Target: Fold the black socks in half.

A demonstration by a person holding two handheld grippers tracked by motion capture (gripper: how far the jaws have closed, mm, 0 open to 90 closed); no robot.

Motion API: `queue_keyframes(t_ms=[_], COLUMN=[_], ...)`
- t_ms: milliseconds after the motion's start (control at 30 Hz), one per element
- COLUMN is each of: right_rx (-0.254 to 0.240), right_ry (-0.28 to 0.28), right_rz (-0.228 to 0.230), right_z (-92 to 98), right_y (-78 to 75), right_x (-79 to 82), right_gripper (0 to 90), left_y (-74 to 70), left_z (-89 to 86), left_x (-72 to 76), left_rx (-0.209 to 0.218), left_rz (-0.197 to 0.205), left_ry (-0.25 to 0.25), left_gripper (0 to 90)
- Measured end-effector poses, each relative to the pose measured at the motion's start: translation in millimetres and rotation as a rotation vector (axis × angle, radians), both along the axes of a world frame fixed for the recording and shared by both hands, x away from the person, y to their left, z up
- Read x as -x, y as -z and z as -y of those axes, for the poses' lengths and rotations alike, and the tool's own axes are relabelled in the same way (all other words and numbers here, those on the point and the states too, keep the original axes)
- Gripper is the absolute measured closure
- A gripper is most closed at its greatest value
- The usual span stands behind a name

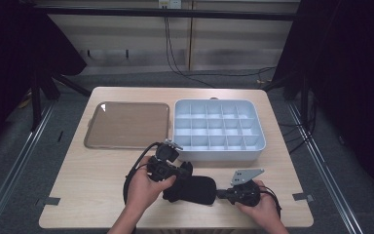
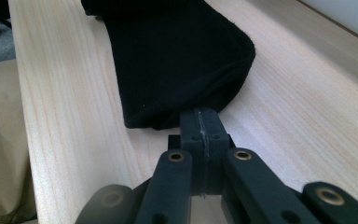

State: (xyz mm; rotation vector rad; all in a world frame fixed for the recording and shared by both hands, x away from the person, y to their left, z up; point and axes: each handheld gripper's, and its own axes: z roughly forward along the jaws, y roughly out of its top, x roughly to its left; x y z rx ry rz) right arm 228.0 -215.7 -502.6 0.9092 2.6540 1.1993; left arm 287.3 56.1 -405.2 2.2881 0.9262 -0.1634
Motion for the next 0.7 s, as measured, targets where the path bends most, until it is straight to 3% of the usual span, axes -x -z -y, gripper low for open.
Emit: queue_keyframes(t_ms=[700], right_rx=[-0.003], right_ry=[-0.008], right_rz=[-0.004], right_z=[-1.4], right_y=[0.0], right_x=[-0.7], right_gripper=[90.0], left_y=[8.7], left_z=[15.7], left_x=[0.5], left_rx=[-0.018], left_rz=[-0.021], left_ry=[0.024], left_gripper=[84.1])
